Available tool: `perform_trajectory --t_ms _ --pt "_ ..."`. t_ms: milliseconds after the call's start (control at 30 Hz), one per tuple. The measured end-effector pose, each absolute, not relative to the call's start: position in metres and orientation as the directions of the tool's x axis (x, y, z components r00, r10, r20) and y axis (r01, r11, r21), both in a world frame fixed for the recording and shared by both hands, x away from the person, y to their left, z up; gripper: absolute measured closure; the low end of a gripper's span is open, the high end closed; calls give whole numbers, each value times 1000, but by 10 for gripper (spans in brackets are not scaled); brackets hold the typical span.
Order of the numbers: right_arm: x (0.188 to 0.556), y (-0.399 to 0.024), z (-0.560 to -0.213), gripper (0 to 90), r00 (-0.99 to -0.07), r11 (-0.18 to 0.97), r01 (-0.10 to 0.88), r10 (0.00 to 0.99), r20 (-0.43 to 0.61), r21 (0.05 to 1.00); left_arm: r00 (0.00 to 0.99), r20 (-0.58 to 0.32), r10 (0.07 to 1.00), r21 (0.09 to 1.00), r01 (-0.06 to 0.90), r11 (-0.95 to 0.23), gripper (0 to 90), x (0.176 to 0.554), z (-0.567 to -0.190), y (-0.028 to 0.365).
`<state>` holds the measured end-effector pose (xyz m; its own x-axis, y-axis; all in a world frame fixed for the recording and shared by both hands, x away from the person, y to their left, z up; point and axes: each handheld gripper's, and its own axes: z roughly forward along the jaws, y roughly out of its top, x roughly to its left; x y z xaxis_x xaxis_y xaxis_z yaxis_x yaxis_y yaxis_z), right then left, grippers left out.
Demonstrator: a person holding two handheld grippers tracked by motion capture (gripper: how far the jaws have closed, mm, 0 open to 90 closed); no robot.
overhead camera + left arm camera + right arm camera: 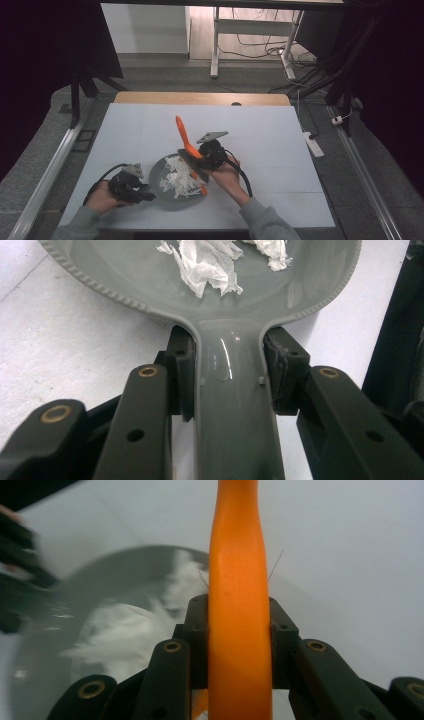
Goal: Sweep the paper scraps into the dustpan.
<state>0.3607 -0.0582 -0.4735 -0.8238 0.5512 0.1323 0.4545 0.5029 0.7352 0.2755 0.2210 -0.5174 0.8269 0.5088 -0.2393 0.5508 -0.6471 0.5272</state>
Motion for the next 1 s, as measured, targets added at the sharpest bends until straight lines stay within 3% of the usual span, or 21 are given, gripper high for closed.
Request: perform_trajectory --t_ms 133,333,733,1000 --pt "356 -61 -460 702 -828 440 450 532 178 777 826 -240 510 528 552 -645 614 276 -518 221" --pt "361 -85 -447 702 -798 427 430 592 113 796 825 -239 511 528 552 -645 614 275 -517 221" --pt "386 -137 -456 702 -684 408 539 723 100 737 825 -240 511 529 552 -644 614 276 -518 221" --pt "391 -139 -471 702 -672 427 587 731 120 688 827 -239 510 530 551 -645 614 275 -518 220"
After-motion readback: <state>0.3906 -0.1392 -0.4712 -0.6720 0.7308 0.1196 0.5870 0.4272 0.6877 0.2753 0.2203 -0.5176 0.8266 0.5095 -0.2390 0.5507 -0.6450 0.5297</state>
